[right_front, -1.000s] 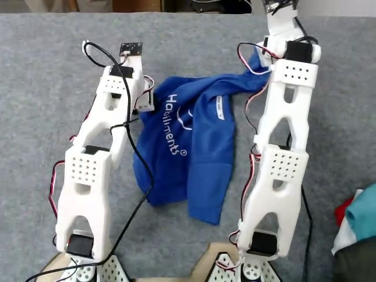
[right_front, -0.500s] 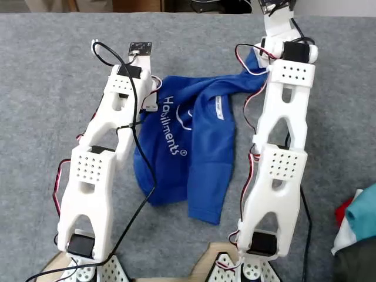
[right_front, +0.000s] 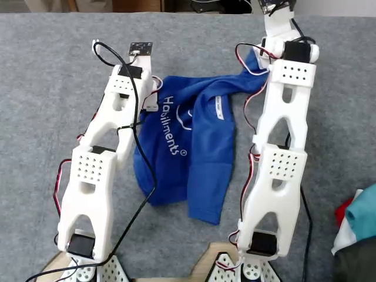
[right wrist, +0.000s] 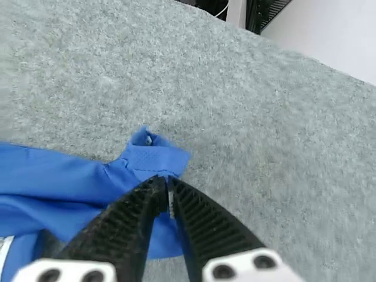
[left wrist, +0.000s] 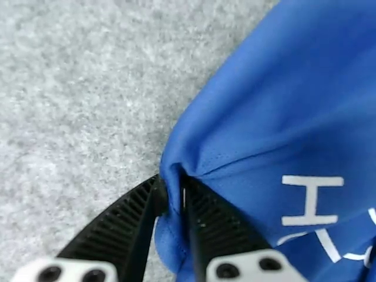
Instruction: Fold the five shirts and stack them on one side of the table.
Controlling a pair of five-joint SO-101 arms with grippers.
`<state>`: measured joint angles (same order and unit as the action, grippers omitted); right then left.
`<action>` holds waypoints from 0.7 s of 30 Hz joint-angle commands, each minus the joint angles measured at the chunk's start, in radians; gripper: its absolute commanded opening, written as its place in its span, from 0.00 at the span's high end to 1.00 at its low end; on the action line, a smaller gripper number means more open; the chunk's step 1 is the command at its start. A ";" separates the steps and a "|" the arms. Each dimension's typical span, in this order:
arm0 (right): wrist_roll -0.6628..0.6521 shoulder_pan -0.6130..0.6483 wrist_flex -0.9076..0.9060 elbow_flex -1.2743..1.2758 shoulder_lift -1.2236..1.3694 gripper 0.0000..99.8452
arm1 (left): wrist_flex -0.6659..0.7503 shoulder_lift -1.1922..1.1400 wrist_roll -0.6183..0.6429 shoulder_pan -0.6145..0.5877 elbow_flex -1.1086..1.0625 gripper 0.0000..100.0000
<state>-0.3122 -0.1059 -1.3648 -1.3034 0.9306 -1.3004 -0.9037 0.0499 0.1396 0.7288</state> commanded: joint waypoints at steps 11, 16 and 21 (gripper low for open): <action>-0.009 0.096 -0.227 -0.329 -0.008 0.99 | -0.282 0.077 -0.031 -0.006 0.204 0.98; -0.011 0.160 -0.249 -0.360 -0.047 0.99 | -0.430 0.173 -0.089 -0.048 0.474 0.98; -0.009 0.179 -0.302 -0.364 -0.110 0.99 | -0.460 0.278 -0.104 -0.078 0.586 0.98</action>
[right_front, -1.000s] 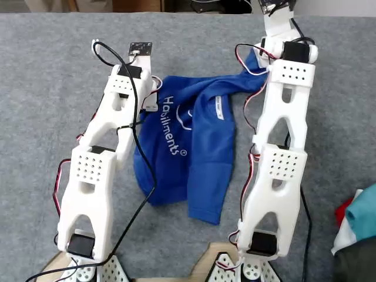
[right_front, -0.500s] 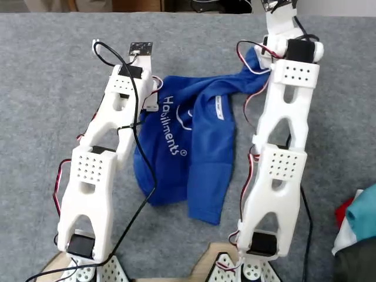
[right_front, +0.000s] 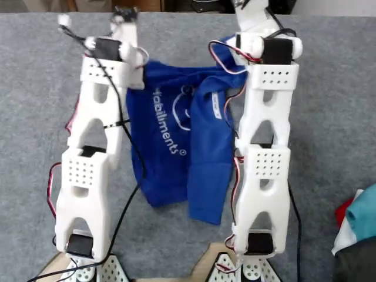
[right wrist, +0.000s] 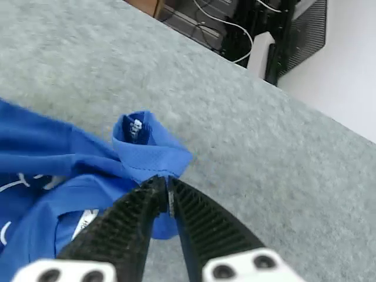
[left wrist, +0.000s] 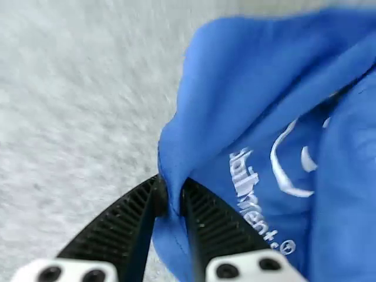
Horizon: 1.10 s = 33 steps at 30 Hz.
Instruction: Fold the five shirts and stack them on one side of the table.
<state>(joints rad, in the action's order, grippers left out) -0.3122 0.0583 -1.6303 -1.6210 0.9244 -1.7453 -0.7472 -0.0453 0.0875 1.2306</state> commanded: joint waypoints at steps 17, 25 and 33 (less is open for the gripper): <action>-0.008 -0.015 -0.129 -0.045 -0.561 0.99 | -0.015 0.970 -0.084 -0.137 -0.621 0.98; -0.009 -0.019 -0.121 -0.042 -0.750 0.99 | -0.014 1.414 -0.137 -0.137 -0.898 0.98; -0.014 -0.077 -0.110 -0.041 -0.857 0.99 | -0.014 1.741 -0.138 -0.137 -1.080 0.98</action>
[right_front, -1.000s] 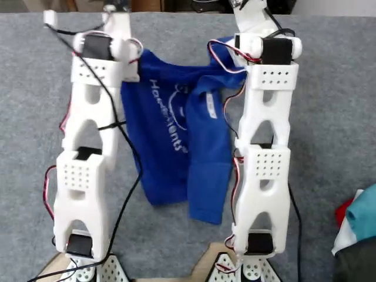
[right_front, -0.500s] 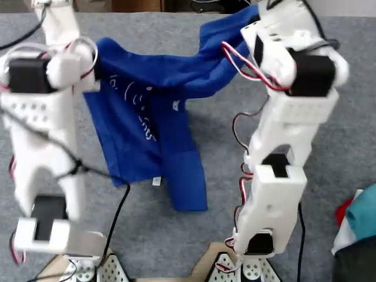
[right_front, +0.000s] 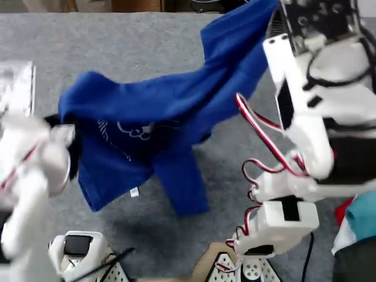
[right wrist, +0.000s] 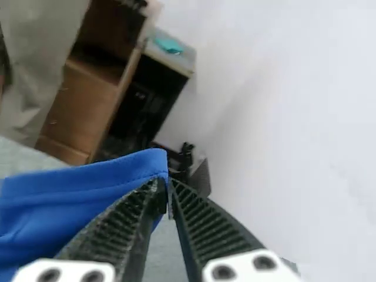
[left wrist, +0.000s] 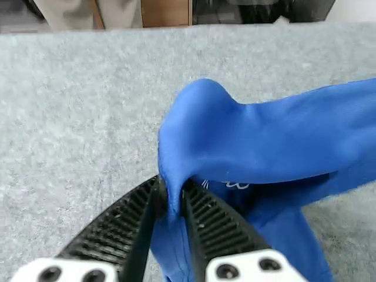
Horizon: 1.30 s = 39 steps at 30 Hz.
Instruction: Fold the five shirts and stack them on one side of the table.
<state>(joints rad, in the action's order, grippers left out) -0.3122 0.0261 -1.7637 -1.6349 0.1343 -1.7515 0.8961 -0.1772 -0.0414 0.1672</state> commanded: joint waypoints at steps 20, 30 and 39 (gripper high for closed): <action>-0.017 -0.134 0.396 0.260 -0.321 0.99 | 0.187 0.346 -0.069 -0.008 -0.058 0.98; -0.017 -0.065 0.755 0.863 -0.137 0.99 | 0.377 0.344 -0.068 -0.008 -0.394 0.98; -0.011 -0.053 0.895 1.107 0.137 0.99 | 0.875 0.344 -0.068 -0.008 -1.066 0.98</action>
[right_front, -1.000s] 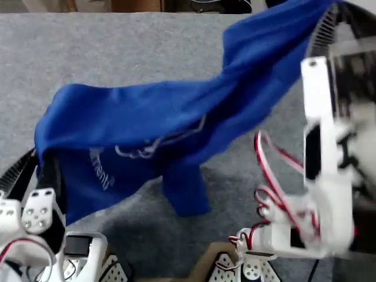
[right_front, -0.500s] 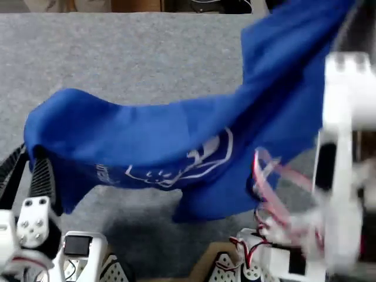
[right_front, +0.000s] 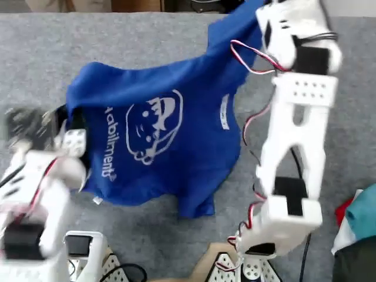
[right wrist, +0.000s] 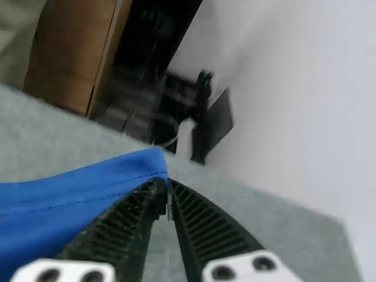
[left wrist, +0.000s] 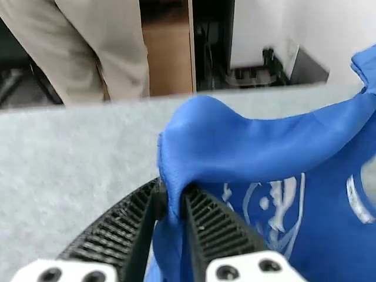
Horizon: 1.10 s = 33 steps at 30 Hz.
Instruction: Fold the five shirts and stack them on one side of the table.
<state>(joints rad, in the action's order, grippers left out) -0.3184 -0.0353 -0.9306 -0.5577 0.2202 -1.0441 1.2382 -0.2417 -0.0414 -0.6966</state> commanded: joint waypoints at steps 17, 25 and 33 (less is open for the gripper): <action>-0.003 0.056 0.252 0.038 0.444 0.99 | 0.339 -0.062 -0.071 -0.020 -0.539 0.79; -0.005 0.053 0.249 0.038 0.479 0.99 | 0.173 -0.450 -0.025 -0.057 -0.206 0.80; -0.006 0.050 0.249 0.036 0.503 0.99 | -0.046 -0.977 0.146 -0.051 0.370 0.80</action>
<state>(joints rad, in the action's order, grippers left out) -0.3184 0.0061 -0.7004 -0.5132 0.7250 -1.0273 0.4296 -0.1527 -0.0921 -0.5785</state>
